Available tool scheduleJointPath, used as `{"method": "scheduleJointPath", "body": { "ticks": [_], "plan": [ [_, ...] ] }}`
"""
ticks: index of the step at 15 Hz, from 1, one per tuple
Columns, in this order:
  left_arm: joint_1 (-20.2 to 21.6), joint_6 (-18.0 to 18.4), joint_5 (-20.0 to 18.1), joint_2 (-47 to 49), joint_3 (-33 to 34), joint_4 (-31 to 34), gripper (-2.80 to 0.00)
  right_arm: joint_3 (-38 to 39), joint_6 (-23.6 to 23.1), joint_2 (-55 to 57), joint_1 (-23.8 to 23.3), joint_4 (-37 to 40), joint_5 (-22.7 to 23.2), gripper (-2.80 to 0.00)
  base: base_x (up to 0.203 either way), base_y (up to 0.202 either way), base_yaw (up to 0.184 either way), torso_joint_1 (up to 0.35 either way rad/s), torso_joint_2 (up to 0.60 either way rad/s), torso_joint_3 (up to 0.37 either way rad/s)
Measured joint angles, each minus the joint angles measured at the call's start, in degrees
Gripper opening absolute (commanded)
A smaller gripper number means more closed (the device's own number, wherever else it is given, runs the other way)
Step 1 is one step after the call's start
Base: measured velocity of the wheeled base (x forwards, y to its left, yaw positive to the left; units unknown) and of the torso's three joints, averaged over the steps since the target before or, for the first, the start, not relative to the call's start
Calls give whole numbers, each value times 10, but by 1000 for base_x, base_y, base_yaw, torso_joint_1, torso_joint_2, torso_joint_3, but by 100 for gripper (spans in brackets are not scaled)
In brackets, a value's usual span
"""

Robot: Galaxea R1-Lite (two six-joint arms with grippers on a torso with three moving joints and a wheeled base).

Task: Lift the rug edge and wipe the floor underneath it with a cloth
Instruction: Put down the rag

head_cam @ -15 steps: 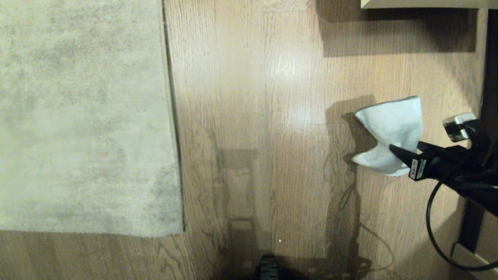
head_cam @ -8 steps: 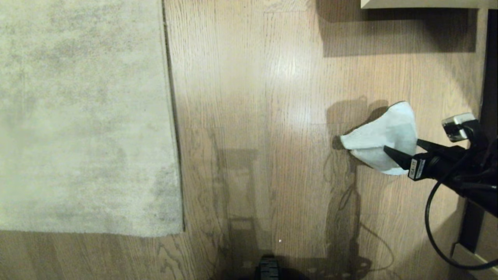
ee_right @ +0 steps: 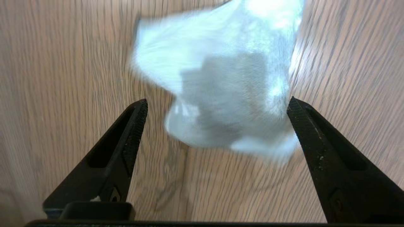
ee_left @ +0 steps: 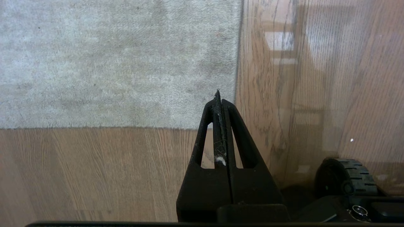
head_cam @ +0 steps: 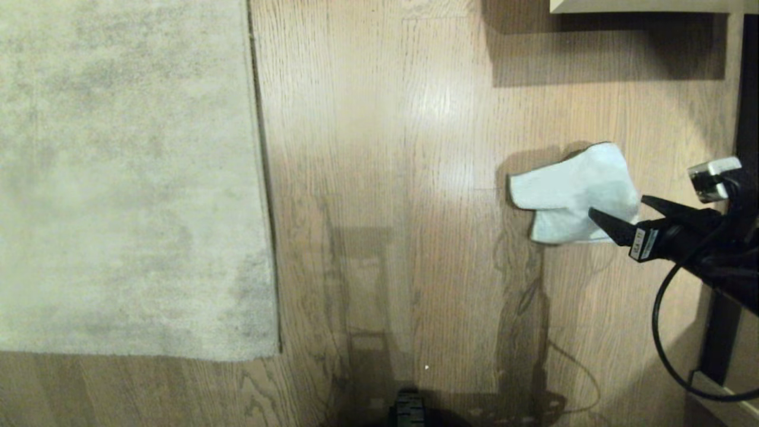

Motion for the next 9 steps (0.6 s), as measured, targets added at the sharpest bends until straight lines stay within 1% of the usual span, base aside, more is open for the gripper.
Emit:
{"method": "scheduleJointPath", "body": {
  "ticks": [3,6,9],
  "plan": [
    [0,0,0,0,0,0,-280,-2,-4,-11,-19,-1,-1,0,0,0,0,0,0,0],
    [0,0,0,0,0,0,-280,1,-14,-20,4,2,0,0,0,0,0,0,0,0],
    [0,0,0,0,0,0,-280,14,-15,-26,6,0,0,0,0,0,0,0,0,0]
  ]
}}
